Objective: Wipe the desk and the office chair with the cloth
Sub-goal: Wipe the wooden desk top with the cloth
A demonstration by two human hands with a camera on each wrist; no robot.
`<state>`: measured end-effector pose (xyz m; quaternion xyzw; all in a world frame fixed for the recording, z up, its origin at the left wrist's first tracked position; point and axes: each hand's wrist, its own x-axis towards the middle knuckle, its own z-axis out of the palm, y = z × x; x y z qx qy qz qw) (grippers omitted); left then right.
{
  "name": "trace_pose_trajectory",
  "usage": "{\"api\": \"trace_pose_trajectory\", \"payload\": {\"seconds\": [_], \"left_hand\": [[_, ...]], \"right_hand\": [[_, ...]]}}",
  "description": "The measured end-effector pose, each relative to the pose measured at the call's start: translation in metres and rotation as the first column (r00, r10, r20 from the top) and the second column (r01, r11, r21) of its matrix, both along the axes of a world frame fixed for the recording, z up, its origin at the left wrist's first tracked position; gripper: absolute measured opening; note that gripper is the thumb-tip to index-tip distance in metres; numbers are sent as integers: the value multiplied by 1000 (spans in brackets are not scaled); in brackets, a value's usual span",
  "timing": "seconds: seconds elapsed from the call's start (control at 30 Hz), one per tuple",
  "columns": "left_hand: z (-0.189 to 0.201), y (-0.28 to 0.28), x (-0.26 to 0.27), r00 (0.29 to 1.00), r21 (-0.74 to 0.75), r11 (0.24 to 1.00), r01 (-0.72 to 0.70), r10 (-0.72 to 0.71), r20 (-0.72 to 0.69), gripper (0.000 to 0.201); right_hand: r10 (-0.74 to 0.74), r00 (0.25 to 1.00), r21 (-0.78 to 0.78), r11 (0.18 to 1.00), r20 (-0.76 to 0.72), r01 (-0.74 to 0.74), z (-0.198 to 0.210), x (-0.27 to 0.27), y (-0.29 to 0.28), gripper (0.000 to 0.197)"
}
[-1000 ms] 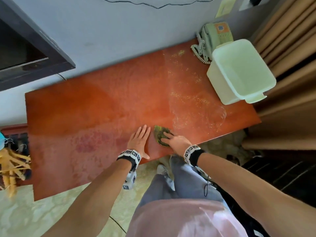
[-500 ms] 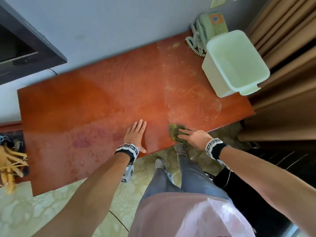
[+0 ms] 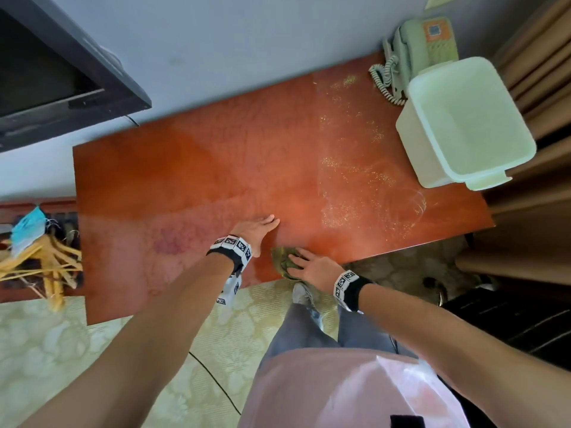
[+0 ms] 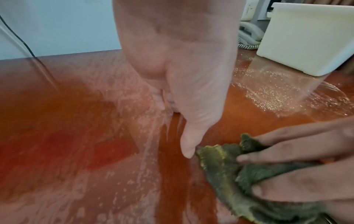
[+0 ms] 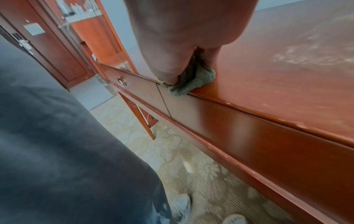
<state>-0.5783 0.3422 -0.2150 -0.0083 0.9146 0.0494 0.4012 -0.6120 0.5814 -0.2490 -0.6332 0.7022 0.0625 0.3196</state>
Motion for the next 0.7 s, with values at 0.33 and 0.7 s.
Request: {"api": "trace_pose_trajectory", "payload": {"seconds": [0.33,0.7], "left_hand": [[-10,30,-19,968,-1,978,-208,206,-145,82],[-30,38,-53,964,-54,964,-262,264,39,151]], "right_hand": [[55,998,-43,998,4,-55,-2,-35,28,56],[17,1000,115,993,-19,-14,13,-100,89,66]]}}
